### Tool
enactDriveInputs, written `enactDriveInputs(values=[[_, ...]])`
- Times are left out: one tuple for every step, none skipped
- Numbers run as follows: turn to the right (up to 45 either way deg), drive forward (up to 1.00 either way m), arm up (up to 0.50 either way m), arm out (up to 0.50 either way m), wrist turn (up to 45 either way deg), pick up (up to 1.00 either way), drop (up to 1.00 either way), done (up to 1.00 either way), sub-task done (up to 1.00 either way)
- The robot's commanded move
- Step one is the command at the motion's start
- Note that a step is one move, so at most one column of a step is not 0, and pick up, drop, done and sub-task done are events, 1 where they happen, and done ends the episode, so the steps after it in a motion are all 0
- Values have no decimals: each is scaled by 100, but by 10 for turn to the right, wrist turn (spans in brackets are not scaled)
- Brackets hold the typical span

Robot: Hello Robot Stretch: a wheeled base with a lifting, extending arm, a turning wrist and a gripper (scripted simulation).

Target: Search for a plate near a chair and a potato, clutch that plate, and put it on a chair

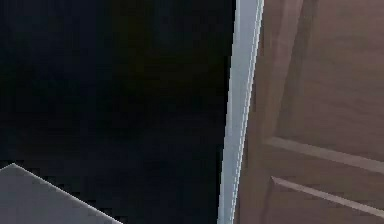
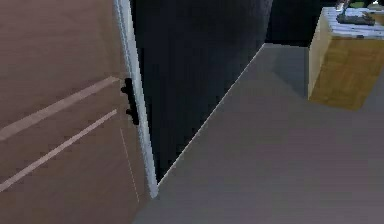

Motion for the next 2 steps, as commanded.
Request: enactDriveInputs(values=[[-450,0,0,0,0,0,0,0,0],[-210,0,0,0,0,0,0,0,0]])
